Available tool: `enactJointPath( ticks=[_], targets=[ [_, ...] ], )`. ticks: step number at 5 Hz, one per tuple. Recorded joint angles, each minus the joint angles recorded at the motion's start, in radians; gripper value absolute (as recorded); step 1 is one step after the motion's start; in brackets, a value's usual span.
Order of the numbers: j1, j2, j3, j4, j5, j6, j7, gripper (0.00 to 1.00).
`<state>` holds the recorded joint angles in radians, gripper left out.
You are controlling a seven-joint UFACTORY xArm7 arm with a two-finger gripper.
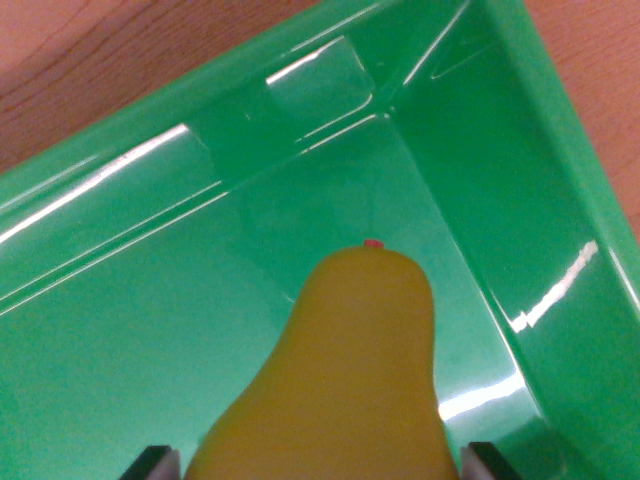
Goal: Pick fruit
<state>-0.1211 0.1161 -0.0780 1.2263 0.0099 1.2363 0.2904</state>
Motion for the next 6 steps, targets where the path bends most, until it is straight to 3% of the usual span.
enactJointPath(
  ticks=[1, 2, 3, 4, 5, 6],
  targets=[
    [0.0005, -0.015, 0.000, 0.029, -0.0016, 0.045, 0.001, 1.00],
    [0.0005, -0.015, 0.000, 0.029, -0.0016, 0.045, 0.001, 1.00],
    [0.0009, -0.031, -0.001, 0.059, -0.0032, 0.090, 0.002, 1.00],
    [0.0009, -0.031, -0.001, 0.059, -0.0032, 0.090, 0.002, 1.00],
    [0.0014, -0.046, -0.001, 0.088, -0.0047, 0.134, 0.003, 1.00],
    [0.0014, -0.046, -0.001, 0.088, -0.0047, 0.134, 0.003, 1.00]
  ],
)
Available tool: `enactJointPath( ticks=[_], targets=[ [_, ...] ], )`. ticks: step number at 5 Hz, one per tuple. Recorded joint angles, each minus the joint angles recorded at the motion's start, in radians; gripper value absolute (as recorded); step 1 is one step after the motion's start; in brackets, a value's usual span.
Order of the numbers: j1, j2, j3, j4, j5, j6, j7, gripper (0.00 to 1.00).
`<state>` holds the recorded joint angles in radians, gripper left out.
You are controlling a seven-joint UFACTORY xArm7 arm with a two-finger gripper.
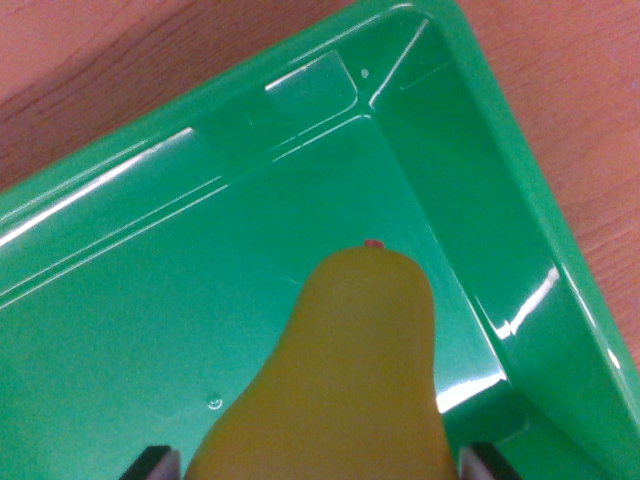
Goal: Pick fruit
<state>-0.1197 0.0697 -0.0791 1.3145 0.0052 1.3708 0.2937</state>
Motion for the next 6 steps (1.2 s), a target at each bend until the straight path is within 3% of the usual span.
enactJointPath(
  ticks=[1, 2, 3, 4, 5, 6],
  targets=[
    [0.0004, -0.015, 0.000, 0.028, -0.0015, 0.042, 0.001, 1.00],
    [0.0004, -0.015, 0.000, 0.028, -0.0015, 0.042, 0.001, 1.00],
    [0.0009, -0.028, -0.001, 0.054, -0.0029, 0.082, 0.002, 1.00],
    [0.0009, -0.028, -0.001, 0.054, -0.0029, 0.082, 0.002, 1.00],
    [0.0012, -0.040, -0.001, 0.076, -0.0041, 0.116, 0.003, 1.00],
    [0.0012, -0.040, -0.001, 0.076, -0.0041, 0.116, 0.003, 1.00]
  ],
)
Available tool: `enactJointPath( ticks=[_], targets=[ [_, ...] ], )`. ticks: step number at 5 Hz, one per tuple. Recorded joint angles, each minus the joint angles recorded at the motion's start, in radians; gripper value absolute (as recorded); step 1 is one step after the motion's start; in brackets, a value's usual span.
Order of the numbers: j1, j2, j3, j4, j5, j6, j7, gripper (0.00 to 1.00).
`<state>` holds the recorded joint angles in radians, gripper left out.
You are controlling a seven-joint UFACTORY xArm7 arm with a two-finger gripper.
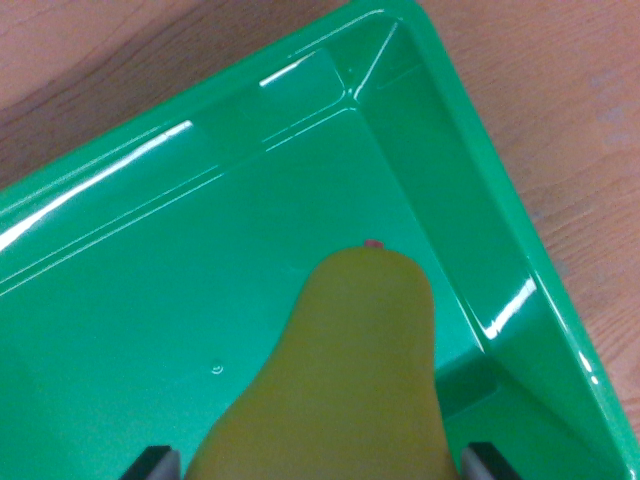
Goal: Pick fruit
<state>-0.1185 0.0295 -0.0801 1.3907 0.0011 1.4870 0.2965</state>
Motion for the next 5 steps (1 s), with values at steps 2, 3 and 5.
enactJointPath(
  ticks=[2, 3, 5],
  targets=[
    [0.0003, -0.011, 0.000, 0.021, -0.0011, 0.033, 0.001, 1.00],
    [0.0006, -0.021, -0.001, 0.040, -0.0022, 0.061, 0.001, 1.00],
    [0.0009, -0.029, -0.001, 0.055, -0.0030, 0.084, 0.002, 1.00]
  ],
)
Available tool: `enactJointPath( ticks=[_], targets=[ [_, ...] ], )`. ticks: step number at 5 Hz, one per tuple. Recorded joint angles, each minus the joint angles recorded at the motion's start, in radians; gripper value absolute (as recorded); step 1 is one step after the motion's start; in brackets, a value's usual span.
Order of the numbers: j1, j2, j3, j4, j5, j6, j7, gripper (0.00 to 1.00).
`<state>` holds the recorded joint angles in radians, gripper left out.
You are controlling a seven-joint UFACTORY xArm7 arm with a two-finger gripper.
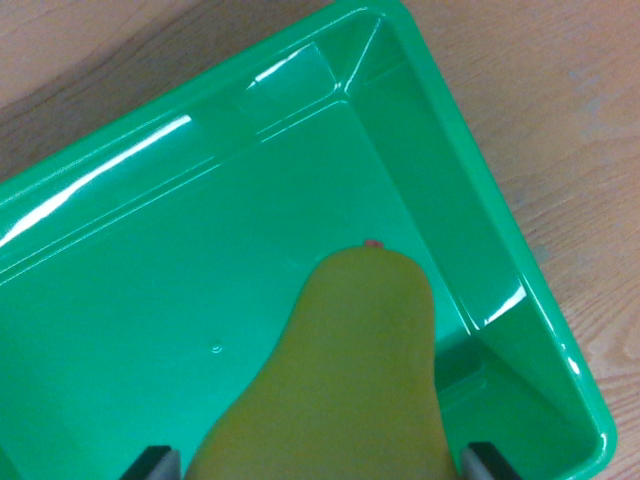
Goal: Pick fruit
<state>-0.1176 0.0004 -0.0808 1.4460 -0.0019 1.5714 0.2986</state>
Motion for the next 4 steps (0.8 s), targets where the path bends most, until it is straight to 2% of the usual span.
enactJointPath(
  ticks=[1, 2, 4],
  targets=[
    [0.0000, 0.000, 0.000, 0.000, 0.0000, 0.000, 0.000, 1.00],
    [0.0002, -0.006, 0.000, 0.012, -0.0007, 0.019, 0.000, 1.00],
    [0.0003, -0.011, 0.000, 0.021, -0.0011, 0.031, 0.001, 1.00]
  ],
)
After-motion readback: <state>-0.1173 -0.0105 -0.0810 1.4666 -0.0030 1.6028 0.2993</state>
